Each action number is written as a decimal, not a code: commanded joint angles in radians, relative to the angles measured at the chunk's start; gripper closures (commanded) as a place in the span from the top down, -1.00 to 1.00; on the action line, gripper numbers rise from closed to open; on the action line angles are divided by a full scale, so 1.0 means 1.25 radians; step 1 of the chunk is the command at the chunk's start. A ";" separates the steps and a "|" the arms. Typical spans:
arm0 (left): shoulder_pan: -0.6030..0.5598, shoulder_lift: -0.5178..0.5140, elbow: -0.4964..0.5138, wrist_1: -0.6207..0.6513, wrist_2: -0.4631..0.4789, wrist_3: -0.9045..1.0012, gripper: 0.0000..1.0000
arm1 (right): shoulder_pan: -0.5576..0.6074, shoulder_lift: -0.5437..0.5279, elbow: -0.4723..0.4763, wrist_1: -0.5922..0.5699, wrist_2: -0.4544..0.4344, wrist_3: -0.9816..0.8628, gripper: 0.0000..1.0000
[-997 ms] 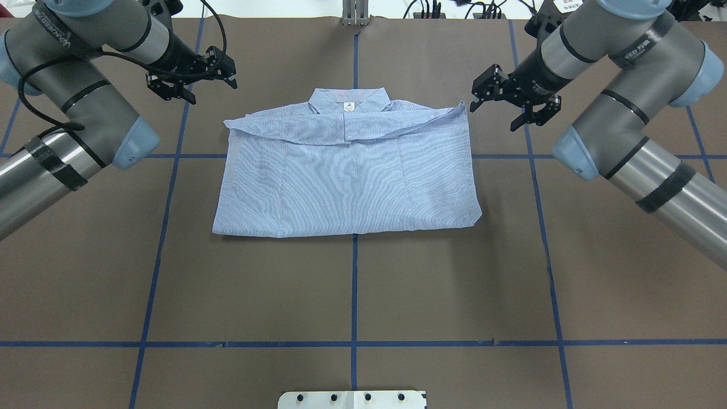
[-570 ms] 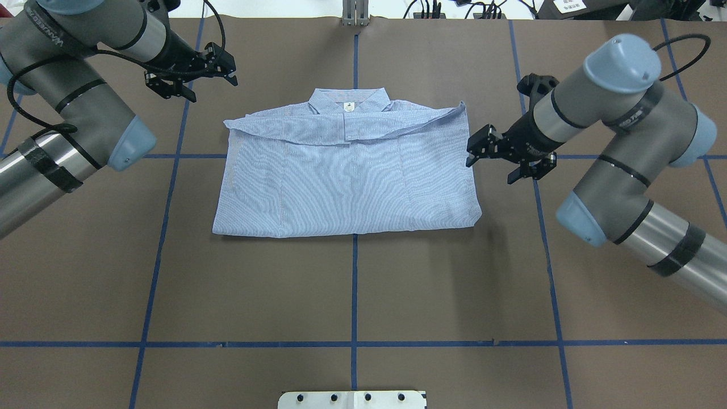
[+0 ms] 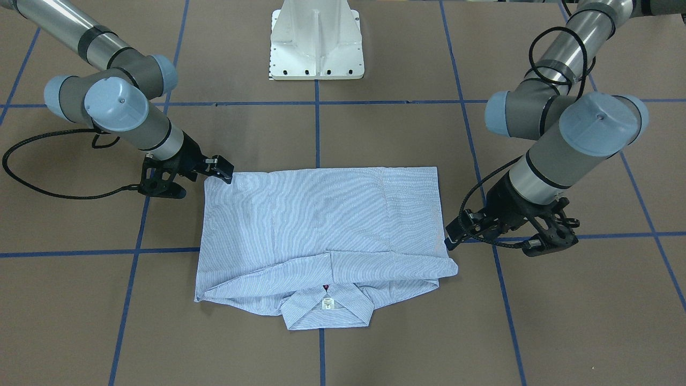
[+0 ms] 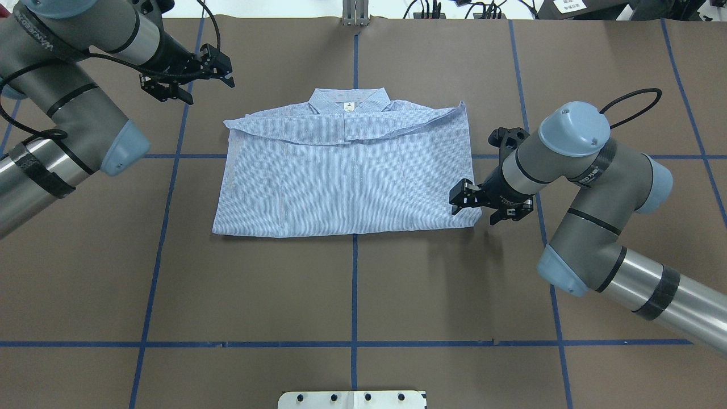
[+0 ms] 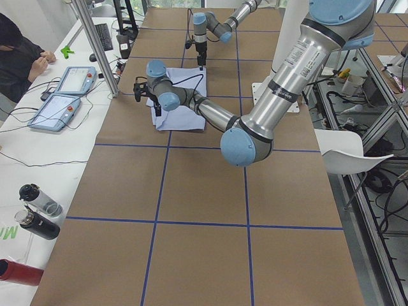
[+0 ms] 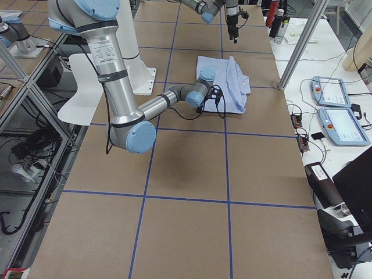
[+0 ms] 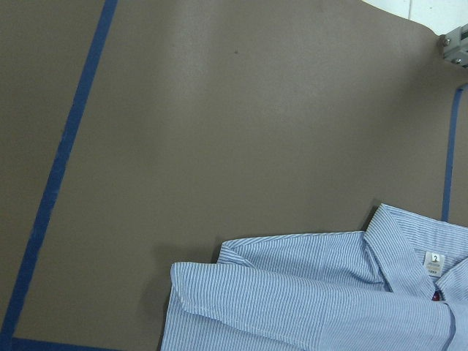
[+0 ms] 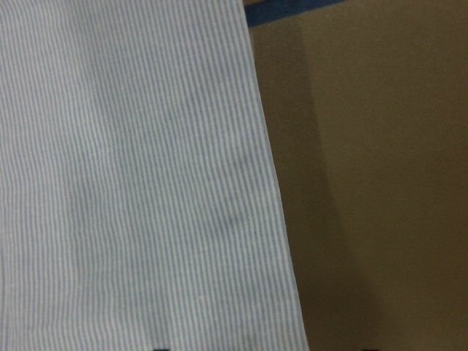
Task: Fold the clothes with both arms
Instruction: 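Lower the right gripper to the folded shirt's side edge, then grasp the shirt edge with the right gripper and drag it toward the robot, then release the shirt with the right gripper while the left gripper lowers to the shirt, then grasp the shirt corner with the left gripper and drag it farther from the robot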
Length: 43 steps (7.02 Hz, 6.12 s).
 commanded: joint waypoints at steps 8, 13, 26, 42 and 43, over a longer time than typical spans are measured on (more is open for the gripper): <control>0.000 -0.002 0.000 0.000 0.001 -0.019 0.99 | -0.028 -0.184 0.235 0.024 0.066 -0.006 -1.00; 0.000 0.005 -0.012 -0.002 0.012 -0.019 0.99 | -0.261 -0.402 0.413 0.027 0.066 0.006 -1.00; 0.450 0.121 -0.235 0.044 0.225 -0.344 0.87 | -0.049 -0.191 0.428 0.028 -0.155 0.020 1.00; 0.248 -0.033 -0.069 0.118 0.308 -0.270 -1.00 | -0.018 -0.191 0.434 0.029 -0.161 0.014 1.00; 0.233 -0.071 -0.015 0.095 0.345 -0.227 -1.00 | -0.017 -0.193 0.433 0.029 -0.161 0.013 1.00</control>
